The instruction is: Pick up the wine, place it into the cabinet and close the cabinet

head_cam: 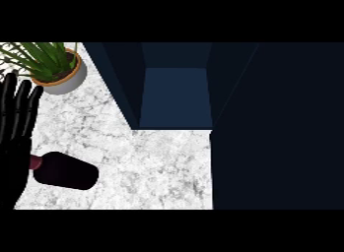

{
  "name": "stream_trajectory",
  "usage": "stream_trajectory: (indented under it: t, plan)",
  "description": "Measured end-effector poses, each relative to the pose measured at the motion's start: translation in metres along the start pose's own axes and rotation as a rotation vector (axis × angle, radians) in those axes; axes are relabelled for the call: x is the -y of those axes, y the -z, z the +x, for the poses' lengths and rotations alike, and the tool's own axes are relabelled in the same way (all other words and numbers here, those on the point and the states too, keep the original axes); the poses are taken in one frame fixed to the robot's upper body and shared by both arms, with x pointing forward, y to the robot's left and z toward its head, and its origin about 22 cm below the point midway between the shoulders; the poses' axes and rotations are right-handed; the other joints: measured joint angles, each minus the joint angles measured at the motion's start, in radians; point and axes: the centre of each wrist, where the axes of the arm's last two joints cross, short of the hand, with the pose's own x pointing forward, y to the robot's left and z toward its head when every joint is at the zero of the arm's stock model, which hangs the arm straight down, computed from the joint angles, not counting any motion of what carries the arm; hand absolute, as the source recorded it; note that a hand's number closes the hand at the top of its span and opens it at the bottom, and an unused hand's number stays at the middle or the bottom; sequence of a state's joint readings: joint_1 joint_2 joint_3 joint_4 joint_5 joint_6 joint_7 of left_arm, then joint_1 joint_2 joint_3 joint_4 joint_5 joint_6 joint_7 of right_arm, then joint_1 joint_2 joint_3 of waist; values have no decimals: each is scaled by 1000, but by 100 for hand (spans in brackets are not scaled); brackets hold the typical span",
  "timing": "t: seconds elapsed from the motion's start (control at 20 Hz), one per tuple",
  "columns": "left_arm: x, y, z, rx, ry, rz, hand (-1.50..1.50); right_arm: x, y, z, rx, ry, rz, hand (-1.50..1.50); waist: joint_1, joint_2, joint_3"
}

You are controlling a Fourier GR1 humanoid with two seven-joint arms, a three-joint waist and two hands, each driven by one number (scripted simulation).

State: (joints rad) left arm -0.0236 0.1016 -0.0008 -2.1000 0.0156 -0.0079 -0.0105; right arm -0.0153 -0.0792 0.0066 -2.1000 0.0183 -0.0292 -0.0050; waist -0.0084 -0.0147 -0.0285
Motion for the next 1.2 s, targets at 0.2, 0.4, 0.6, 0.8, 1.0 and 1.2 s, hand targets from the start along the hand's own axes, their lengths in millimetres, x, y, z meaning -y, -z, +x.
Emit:
stream_trajectory:
  t: [0.2, 0.4, 0.6, 0.8, 1.0, 1.2]
  plan:
    - [-11, -16, 6, 17, -118, -128, -150, 2, -11, 8, -9, -3, 18, -150, 9, 5, 17]
    - [-5, -38, -6, -47, -353, -315, -150, -5, -22, 8, -64, 58, 98, -150, 12, 8, 21]
    - [-13, -63, -5, -133, -550, -422, -150, -7, -33, 18, -120, 105, 188, -150, 16, 7, 24]
    - [-38, -81, 13, -166, -640, -483, -150, -3, -41, 34, -152, 129, 234, -150, 17, 9, 26]
    - [-58, -86, 38, -176, -678, -505, -150, -4, -39, 55, -156, 139, 253, -150, 18, 10, 28]
    - [-75, -91, 51, -184, -694, -493, -150, 0, -34, 65, -172, 113, 260, -150, 18, 11, 28]
